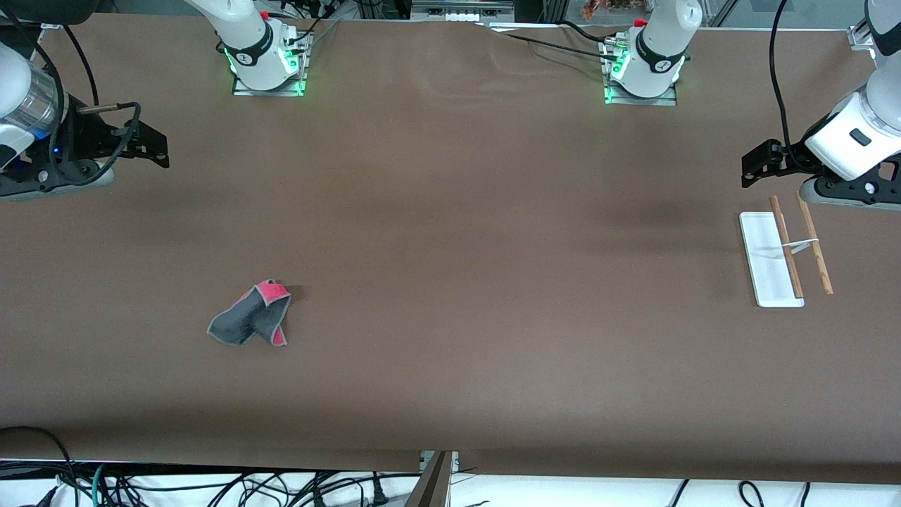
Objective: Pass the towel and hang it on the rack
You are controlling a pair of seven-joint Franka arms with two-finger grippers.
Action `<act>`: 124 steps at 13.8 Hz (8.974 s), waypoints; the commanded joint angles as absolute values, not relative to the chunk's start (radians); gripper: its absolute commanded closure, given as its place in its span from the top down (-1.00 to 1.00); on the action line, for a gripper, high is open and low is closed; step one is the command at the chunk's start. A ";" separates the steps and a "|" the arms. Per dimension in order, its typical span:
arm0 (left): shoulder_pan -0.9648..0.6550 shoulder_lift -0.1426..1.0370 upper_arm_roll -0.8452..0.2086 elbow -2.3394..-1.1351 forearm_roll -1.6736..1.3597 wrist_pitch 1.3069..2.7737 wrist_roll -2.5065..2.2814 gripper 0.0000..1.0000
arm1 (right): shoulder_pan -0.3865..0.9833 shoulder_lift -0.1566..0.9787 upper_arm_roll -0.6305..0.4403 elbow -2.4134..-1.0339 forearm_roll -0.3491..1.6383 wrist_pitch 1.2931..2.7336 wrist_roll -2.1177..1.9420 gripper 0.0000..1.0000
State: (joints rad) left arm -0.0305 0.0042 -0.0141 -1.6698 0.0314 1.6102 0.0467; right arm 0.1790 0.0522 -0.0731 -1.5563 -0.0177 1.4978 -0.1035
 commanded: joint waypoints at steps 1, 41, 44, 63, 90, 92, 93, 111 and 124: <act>-0.035 0.021 -0.009 -1.632 0.044 1.586 0.049 1.00 | 0.181 0.037 -0.067 -1.572 -0.029 1.508 -0.086 1.00; -0.035 0.021 -0.009 -1.632 0.044 1.574 0.051 1.00 | 0.160 0.663 -0.006 -1.523 0.284 2.132 -0.348 1.00; -0.035 0.021 -0.008 -1.632 0.044 1.574 0.051 1.00 | 0.137 0.693 -0.008 -1.500 0.354 2.138 -0.437 1.00; -0.034 0.021 -0.008 -1.632 0.044 1.559 0.051 1.00 | 0.114 0.712 -0.006 -1.586 0.430 2.125 -0.500 1.00; -0.034 0.021 -0.008 -1.632 0.044 1.552 0.051 1.00 | 0.233 0.670 -0.003 -1.066 0.215 1.439 -0.059 -1.00; -0.034 0.021 -0.008 -1.632 0.044 1.552 0.051 1.00 | 0.274 0.635 0.026 -1.060 0.235 1.417 0.081 -1.00; -0.034 0.021 -0.008 -1.632 0.044 1.552 0.051 1.00 | 0.279 0.629 0.053 -1.060 0.262 1.416 0.166 -1.00; -0.075 0.110 -0.018 -1.631 -0.343 1.551 0.248 1.00 | 0.279 0.601 0.477 -0.992 0.709 1.900 1.153 -1.00; -0.106 0.376 -0.021 -1.537 -0.802 1.557 0.600 1.00 | 0.310 0.601 0.525 -0.992 0.703 2.052 1.262 -1.00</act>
